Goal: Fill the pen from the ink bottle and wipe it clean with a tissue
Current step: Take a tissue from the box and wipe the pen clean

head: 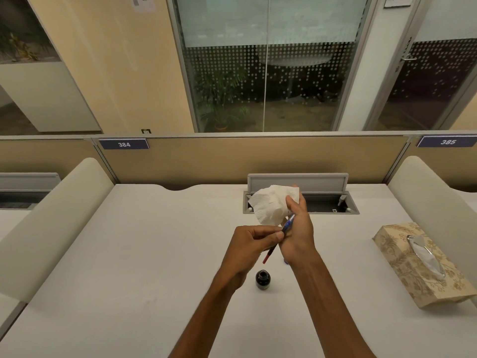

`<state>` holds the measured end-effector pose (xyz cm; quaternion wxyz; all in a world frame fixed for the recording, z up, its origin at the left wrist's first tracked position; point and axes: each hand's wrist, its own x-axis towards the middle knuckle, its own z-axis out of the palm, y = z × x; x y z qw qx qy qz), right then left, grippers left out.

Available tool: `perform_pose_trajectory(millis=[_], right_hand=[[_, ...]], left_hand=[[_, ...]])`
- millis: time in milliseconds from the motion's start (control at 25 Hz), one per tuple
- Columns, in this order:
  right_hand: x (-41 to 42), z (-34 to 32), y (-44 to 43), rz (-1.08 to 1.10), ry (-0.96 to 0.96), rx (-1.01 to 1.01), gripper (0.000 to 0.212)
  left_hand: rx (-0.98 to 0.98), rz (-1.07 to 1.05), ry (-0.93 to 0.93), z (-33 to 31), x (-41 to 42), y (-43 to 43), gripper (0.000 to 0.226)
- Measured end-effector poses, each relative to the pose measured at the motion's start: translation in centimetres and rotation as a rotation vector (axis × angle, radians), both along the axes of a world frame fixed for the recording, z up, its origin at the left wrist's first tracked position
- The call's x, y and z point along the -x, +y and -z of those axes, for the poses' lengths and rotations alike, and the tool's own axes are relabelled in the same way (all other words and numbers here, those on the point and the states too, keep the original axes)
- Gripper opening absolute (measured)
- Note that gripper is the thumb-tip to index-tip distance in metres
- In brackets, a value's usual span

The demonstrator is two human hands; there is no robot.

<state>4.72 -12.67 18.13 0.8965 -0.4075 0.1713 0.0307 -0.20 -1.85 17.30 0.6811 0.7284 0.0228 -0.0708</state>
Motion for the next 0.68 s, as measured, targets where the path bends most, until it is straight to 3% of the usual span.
perform_pose_trajectory(millis=[160, 400, 680], right_hand=[[-0.6, -0.4, -0.3, 0.04, -0.024, -0.021, 0.044], [-1.2, -1.2, 0.5, 0.124, -0.059, 0.058, 0.023], [-1.2, -0.6, 0.9, 0.139, -0.129, 0.382, 0.017]], left_hand=[[0.053, -0.052, 0.035, 0.3, -0.3, 0.6, 0.024], [0.169, -0.037, 0.022, 0.3, -0.7, 1.0, 0.021], [0.113, 0.031, 0.061, 0.4, -1.0, 1.2, 0.015]])
